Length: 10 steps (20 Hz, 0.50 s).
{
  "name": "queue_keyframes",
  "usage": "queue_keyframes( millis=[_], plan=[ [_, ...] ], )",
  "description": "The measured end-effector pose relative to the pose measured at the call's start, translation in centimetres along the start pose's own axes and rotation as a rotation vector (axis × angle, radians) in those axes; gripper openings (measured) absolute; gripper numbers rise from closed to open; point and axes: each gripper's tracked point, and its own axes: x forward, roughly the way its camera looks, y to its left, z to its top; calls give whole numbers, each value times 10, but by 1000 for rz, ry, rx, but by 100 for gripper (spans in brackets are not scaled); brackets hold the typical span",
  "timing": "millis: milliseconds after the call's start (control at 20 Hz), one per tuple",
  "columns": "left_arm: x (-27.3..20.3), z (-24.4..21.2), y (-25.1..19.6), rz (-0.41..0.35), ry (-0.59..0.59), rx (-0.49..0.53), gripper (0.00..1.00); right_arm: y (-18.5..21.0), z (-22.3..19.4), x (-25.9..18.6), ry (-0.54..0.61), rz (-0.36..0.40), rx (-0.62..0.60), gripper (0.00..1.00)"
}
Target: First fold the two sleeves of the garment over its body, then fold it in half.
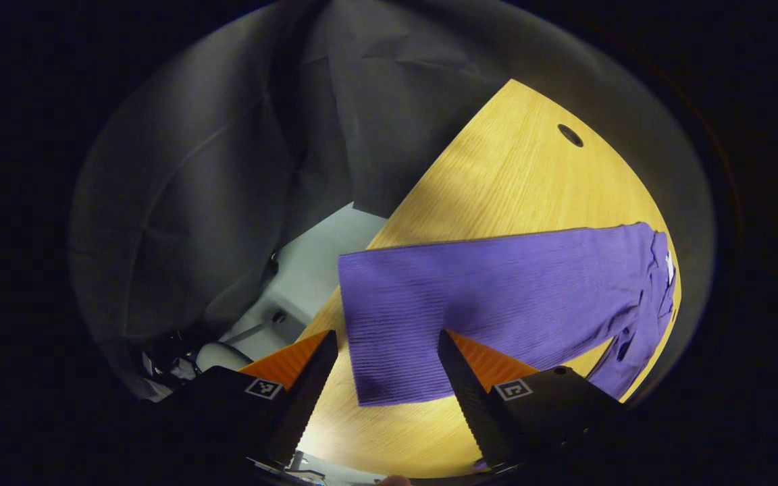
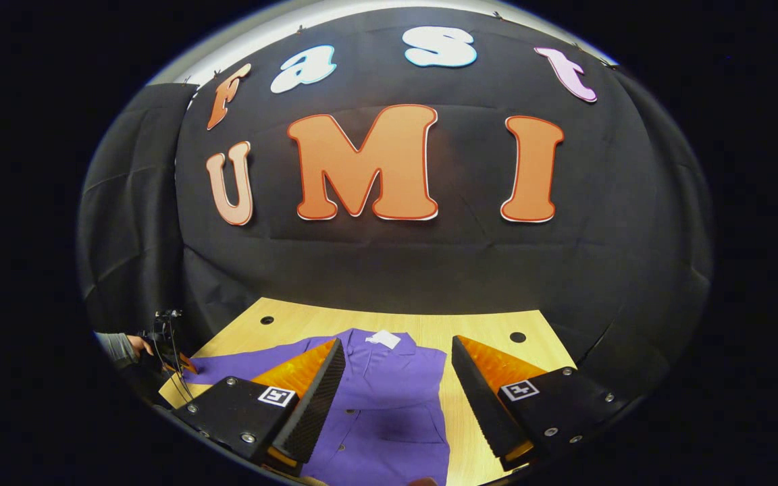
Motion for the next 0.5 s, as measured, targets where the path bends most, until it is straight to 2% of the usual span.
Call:
queue_keyframes(
  millis=[150, 250, 300, 450, 500],
  plan=[
    [-3, -1, -3, 12, 22, 17, 91, -5, -4, 1, 14, -13, 6, 94],
    [-2, -2, -11, 4, 40, 43, 65, -7, -6, 0, 16, -11, 9, 94],
    [-2, -1, -17, -3, 40, 48, 60, -9, -8, 0, 17, -10, 10, 95],
    [-3, 0, -27, -16, 51, 53, 20, -14, -11, -1, 22, -16, 8, 94],
    [1, -3, -30, -28, 56, 49, 18, -18, -13, -1, 26, -20, 10, 94]
  ],
)
